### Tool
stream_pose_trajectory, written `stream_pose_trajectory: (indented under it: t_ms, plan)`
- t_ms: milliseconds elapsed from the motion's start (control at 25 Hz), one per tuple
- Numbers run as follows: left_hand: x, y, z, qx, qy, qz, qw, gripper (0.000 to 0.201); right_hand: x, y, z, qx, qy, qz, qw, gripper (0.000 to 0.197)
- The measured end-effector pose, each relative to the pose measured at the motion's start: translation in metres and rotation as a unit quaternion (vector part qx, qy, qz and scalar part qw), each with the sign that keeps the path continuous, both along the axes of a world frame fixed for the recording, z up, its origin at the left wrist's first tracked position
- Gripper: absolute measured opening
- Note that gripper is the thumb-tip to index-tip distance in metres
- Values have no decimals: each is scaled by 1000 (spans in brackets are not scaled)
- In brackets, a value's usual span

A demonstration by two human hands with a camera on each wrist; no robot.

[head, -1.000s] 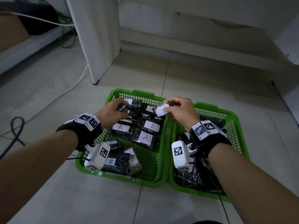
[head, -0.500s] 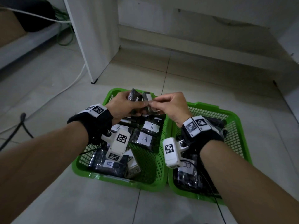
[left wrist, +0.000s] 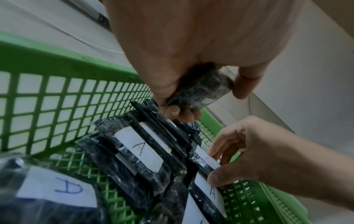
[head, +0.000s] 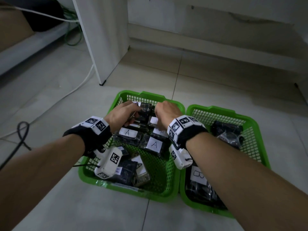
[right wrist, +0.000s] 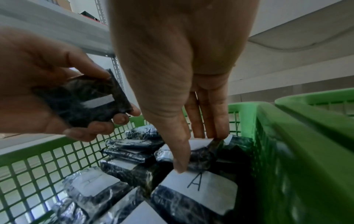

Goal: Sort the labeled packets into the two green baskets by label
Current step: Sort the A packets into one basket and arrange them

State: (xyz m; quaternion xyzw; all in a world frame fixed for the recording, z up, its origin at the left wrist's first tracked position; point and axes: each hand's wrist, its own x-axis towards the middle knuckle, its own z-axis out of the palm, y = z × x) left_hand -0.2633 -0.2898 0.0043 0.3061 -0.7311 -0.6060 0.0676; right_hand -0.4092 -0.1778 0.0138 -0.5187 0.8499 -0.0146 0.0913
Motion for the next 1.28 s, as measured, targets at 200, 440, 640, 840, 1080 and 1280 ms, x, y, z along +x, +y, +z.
stream_pose_trajectory:
  t_ms: [200,440,640,840,1080,1280]
  plan:
    - [3,-3,-8,-176,-11,-67,982,63,-4,5,-3,13,-24,-8,1000,14]
    - [-7,14,0,-351,1,-77,933,90,-20,20,29,-143,-352,-142,914,6]
    - [-12,26,14,-296,46,-64,952,74,-12,34,39,-154,-463,-159,858,28]
    - [-17,27,17,-91,35,10,995,35,-21,46,28,-258,-412,-174,856,25]
    - [-20,42,30,145,37,-47,988,32,-16,47,31,-151,-314,-113,931,69]
    - [-22,39,26,46,5,-83,995,33,-24,53,36,-130,-363,-122,915,78]
